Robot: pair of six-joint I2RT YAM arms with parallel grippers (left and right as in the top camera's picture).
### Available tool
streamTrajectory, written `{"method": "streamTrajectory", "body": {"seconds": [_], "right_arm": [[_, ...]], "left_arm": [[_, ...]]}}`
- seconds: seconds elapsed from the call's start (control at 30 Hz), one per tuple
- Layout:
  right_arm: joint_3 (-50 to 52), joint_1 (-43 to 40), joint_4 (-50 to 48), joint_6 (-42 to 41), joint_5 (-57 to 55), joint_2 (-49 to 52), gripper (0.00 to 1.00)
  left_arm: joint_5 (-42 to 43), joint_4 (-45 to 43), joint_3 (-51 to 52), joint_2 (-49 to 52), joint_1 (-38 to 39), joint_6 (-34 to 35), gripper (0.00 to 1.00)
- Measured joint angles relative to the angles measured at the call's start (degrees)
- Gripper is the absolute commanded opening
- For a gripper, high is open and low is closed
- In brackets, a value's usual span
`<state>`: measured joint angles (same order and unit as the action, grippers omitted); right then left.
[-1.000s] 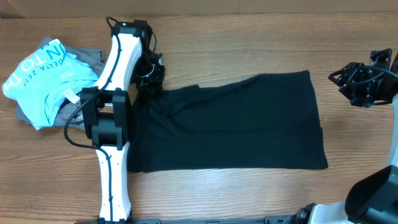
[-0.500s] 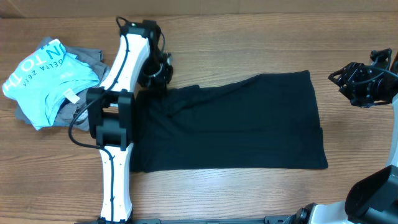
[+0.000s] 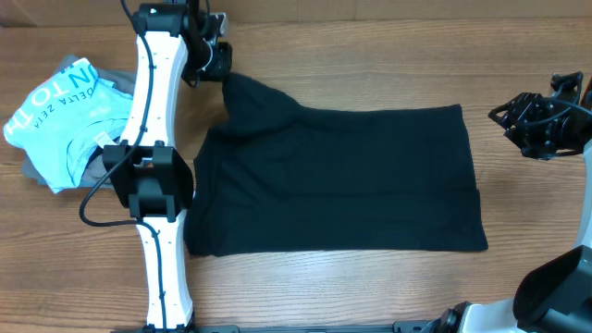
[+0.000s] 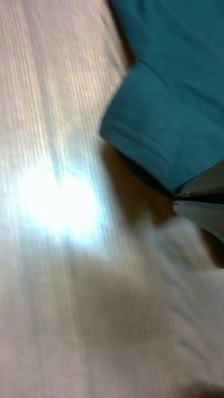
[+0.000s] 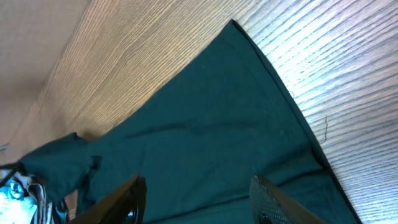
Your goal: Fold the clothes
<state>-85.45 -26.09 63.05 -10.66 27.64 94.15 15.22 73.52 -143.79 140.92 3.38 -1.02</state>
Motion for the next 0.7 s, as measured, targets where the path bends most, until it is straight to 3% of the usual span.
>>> {"method": "streamTrajectory", "body": {"seconds": [0.37, 0.53, 0.7], "right_arm": [[0.0, 0.0, -0.5, 0.0, -0.6, 0.0, 0.58], [0.0, 0.1, -3.9, 0.0, -1.0, 0.3, 0.58], [0.0, 0.3, -10.6, 0.0, -1.1, 2.7, 0.57]], "left_arm": [[4.1, -13.1, 0.0, 0.0, 0.3, 0.0, 0.06], [4.3, -14.5, 0.0, 0.0, 0.4, 0.0, 0.16], [4.3, -13.1, 0.0, 0.0, 0.4, 0.0, 0.2]]}}
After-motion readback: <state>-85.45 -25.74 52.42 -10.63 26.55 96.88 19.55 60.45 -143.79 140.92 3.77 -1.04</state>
